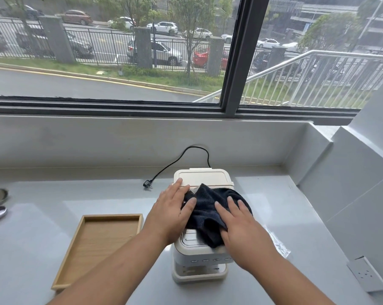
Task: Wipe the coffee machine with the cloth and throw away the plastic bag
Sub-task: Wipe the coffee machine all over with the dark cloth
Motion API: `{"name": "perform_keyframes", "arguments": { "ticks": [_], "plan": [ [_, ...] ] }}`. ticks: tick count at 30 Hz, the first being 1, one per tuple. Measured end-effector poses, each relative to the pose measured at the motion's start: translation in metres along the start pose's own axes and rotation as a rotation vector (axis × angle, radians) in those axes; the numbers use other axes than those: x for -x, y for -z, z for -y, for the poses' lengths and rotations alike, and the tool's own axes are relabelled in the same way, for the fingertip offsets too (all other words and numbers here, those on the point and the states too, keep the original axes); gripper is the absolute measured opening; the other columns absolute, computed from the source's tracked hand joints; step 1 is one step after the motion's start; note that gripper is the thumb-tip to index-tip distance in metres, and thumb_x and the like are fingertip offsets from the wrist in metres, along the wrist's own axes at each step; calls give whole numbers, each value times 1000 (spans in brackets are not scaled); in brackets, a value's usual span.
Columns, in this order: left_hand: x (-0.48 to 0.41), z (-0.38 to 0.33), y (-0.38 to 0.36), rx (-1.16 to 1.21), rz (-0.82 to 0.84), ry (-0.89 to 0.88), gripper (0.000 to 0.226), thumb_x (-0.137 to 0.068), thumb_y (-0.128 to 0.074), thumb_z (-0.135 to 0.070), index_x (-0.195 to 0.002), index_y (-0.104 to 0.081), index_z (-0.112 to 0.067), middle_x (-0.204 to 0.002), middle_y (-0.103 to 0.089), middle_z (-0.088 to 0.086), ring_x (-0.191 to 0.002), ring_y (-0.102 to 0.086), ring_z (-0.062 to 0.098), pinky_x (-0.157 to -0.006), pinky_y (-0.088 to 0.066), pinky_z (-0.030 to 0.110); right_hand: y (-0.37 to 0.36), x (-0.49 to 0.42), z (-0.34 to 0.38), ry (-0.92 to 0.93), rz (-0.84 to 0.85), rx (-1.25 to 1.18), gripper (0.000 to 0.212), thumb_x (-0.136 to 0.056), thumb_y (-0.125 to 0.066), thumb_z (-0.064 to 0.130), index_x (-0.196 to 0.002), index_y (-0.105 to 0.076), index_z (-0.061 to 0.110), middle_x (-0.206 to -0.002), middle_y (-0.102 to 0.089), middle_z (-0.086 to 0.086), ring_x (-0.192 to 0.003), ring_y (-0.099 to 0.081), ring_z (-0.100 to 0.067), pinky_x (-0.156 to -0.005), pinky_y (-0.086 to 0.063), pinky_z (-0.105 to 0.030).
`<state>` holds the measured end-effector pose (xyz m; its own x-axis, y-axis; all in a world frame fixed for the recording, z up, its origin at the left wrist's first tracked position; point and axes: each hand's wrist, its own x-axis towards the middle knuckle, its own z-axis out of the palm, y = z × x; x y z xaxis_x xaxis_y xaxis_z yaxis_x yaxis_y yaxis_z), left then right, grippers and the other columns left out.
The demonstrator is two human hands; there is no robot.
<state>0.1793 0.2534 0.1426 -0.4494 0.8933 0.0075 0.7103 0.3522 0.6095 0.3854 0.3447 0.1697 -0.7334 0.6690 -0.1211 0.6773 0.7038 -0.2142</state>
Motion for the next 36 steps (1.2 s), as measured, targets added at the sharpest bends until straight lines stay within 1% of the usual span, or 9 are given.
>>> {"name": "perform_keyframes", "arguments": {
  "ticks": [3,6,10,14,17,22,25,30,36],
  "plan": [
    [0,0,0,-18,9,-2,59,-108,-31,-56,-162,-29,-34,-175,-10,-13,-160,-5,8,-130,-9,36,4,-27,1,-38,-9,12,67,-106,-40,37,-164,-7,40,-175,-1,-1,-159,-1,-26,-126,-15,-39],
    [0,-1,0,-8,-6,-9,55,-110,-34,-46,-163,-30,-31,-174,-12,-12,-159,-8,8,-129,-8,31,4,-50,4,9,-27,71,64,-106,-40,37,-164,-12,37,-174,-6,-6,-159,-3,-31,-128,-9,-44],
    [4,-1,-3,10,-137,1,48,-110,-38,-31,-157,-43,-26,-168,-34,-10,-154,-26,8,-123,-16,23,6,-75,9,66,-20,114,64,-105,-41,36,-164,-16,34,-173,-12,-10,-158,-8,-34,-128,-8,-47],
    [10,-4,-4,-29,-275,-17,45,-104,-39,-27,-142,-59,-17,-146,-59,1,-133,-52,26,-112,-41,39,6,-99,23,102,-21,136,62,-105,-41,37,-163,-19,33,-172,-15,-12,-157,-12,-35,-128,-8,-49],
    [14,-7,-2,-60,-416,-67,48,-97,-36,-30,-131,-66,-13,-136,-64,6,-118,-58,33,-102,-49,47,5,-117,36,124,-9,135,62,-104,-40,38,-163,-19,34,-173,-13,-12,-157,-11,-37,-127,-8,-49],
    [12,-4,-7,-213,-597,-340,34,-90,-60,-10,-123,-65,-15,-136,-65,11,-119,-55,32,-102,-41,44,0,-127,56,242,23,142,64,-104,-39,38,-164,-14,39,-174,-6,-9,-159,-3,-35,-128,-2,-50],
    [11,-3,-7,-232,-627,-375,28,-97,-58,-20,-122,-68,-13,-136,-65,11,-121,-53,30,-106,-37,43,0,-114,57,348,69,171,63,-104,-39,34,-164,-21,31,-174,-3,-6,-159,0,-32,-128,1,-47],
    [15,-2,2,-170,-346,-233,57,-99,-40,-55,-139,-60,-20,-153,-54,5,-135,-48,26,-116,-36,45,-4,-67,51,442,97,17,57,-106,-35,34,-162,-23,35,-172,-14,1,-159,-2,-22,-129,-1,-44],
    [7,-7,10,-108,23,-276,78,-85,-34,-76,-147,-56,-34,-165,-40,-9,-155,-24,11,-127,-17,36,-2,-21,46,439,59,-36,52,-104,-35,40,-156,-30,41,-167,-21,9,-156,-9,-15,-127,-11,-44]
  ]
}}
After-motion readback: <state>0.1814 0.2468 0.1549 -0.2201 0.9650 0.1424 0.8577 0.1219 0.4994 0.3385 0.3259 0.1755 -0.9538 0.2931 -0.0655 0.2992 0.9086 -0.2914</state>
